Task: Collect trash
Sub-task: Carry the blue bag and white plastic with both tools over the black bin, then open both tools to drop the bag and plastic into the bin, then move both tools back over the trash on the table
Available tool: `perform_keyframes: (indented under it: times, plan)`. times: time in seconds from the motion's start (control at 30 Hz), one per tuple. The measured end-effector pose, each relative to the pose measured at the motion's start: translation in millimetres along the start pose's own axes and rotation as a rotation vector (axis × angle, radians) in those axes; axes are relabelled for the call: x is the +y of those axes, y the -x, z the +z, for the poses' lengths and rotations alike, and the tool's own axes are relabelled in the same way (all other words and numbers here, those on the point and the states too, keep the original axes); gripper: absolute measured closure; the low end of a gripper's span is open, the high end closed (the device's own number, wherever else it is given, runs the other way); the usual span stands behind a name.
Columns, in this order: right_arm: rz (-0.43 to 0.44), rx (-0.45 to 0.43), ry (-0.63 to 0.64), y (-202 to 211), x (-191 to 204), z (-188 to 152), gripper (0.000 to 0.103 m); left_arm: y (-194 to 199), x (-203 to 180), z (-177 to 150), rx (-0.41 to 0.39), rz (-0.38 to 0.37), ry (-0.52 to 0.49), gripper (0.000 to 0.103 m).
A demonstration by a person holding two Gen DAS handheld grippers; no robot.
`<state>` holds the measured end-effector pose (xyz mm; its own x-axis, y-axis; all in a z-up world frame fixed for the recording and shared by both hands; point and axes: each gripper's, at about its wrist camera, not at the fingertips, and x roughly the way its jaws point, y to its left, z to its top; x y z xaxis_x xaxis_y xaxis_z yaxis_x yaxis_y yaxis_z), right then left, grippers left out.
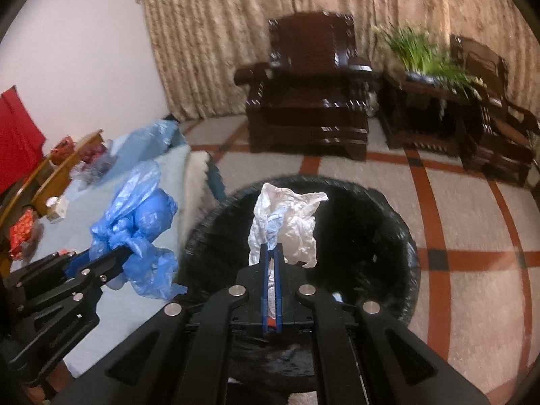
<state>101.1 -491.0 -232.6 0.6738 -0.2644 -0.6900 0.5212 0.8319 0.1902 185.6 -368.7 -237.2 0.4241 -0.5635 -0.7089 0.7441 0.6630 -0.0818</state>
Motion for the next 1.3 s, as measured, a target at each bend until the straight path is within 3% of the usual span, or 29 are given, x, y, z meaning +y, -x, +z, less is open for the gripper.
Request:
perform_keyframes:
  times: [0.27, 0.37, 0.47, 0.5, 0.57, 0.67, 0.8, 1.1, 1.3]
  plan:
    - [-0.053, 0.164, -0.061, -71.9, -49.4, -22.2, 0.100, -81.5, -23.4, -2.0, 0.151, -0.041, -0.039, 0.082]
    - [-0.052, 0.219, -0.067, -91.8, -56.2, -26.9, 0.099, -106.7, -25.7, -7.3, 0.199, -0.042, -0.051, 0.074]
    - [-0.061, 0.254, -0.080, -103.1, -59.6, -34.0, 0.086, -123.3, -17.8, -13.1, 0.244, -0.042, -0.033, 0.067]
    - [-0.066, 0.259, -0.086, -104.6, -60.6, -35.0, 0.076, -127.2, -14.5, -13.4, 0.258, -0.050, -0.026, 0.066]
    - [-0.068, 0.258, -0.090, -103.9, -61.5, -37.7, 0.073, -128.2, -9.7, -15.4, 0.262, -0.047, -0.030, 0.063]
    - [-0.065, 0.257, -0.092, -101.8, -59.4, -36.5, 0.072, -121.8, -7.3, -18.5, 0.246, -0.035, -0.026, 0.047]
    - [-0.058, 0.234, -0.094, -89.4, -56.7, -30.7, 0.071, -103.3, -3.4, -13.7, 0.206, -0.027, -0.025, 0.034]
    - [-0.029, 0.158, -0.078, -43.8, -32.2, -17.8, 0.070, -46.2, 20.9, -9.5, 0.129, -0.007, 0.000, 0.030]
    - [0.053, 0.109, -0.016, -17.8, 22.5, -15.6, 0.064, 18.3, 78.7, -29.9, 0.049, 0.071, 0.053, 0.027]
